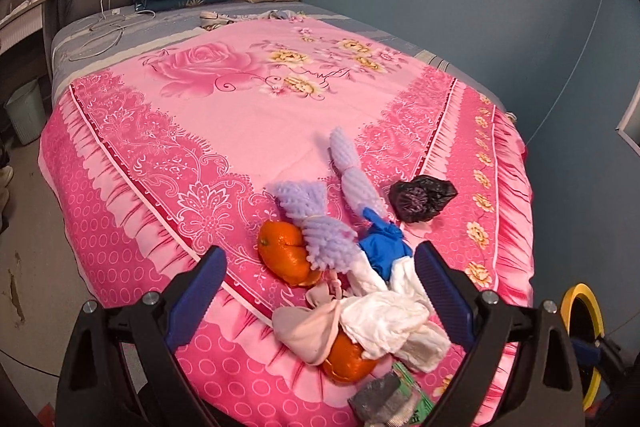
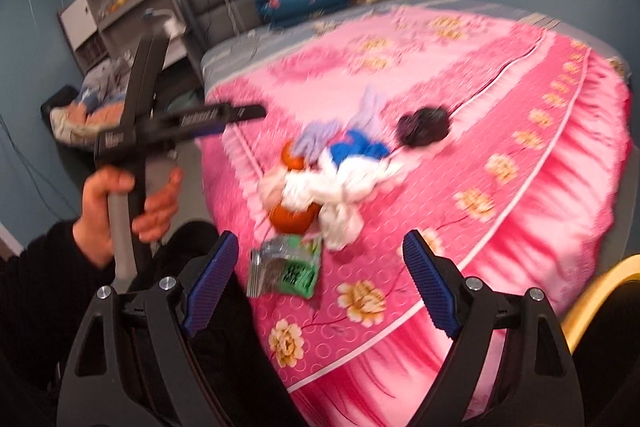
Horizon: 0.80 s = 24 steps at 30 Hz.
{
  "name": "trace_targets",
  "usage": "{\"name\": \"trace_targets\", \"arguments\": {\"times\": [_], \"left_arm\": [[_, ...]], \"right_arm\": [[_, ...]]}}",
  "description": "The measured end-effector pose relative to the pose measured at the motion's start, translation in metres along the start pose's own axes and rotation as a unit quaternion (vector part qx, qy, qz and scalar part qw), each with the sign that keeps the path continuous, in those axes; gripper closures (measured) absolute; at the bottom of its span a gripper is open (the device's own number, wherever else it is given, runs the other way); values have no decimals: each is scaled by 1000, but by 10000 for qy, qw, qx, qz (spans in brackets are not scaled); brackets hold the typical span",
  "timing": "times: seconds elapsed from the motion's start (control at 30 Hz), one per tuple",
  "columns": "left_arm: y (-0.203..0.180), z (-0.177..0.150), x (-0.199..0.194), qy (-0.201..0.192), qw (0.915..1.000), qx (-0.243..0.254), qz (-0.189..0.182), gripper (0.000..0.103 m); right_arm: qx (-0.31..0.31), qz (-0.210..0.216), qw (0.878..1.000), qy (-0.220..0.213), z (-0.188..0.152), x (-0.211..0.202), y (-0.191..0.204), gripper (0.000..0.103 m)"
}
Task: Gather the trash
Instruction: 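Move both open tools back to the trash pile on the bed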
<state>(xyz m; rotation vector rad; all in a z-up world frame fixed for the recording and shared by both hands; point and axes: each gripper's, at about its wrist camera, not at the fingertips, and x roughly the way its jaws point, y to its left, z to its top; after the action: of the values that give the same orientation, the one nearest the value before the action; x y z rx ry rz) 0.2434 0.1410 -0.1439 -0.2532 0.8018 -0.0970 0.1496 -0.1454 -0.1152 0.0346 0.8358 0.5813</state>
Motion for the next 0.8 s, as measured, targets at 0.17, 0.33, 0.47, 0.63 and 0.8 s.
{"name": "trace_targets", "arguments": {"times": [0.17, 0.33, 0.47, 0.63, 0.8], "left_arm": [[2, 13, 25, 87, 10000, 15, 44, 12], [2, 29, 50, 236, 9996, 107, 144, 12], [4, 36, 66, 342, 9992, 108, 182, 12], [-1, 33, 82, 501, 9982, 238, 233, 12], [-7, 23, 99, 686, 9965, 381, 288, 12]], "right_arm": [[-311, 20, 9985, 460, -10, 35, 10, 22], [-396, 72, 9949, 928, -13, 66, 13, 22], [-498, 158, 9912, 1220, -18, 87, 20, 22], [-638, 59, 9878, 1422, -22, 108, 28, 22], [-691, 55, 9847, 1601, -27, 125, 33, 22]]}}
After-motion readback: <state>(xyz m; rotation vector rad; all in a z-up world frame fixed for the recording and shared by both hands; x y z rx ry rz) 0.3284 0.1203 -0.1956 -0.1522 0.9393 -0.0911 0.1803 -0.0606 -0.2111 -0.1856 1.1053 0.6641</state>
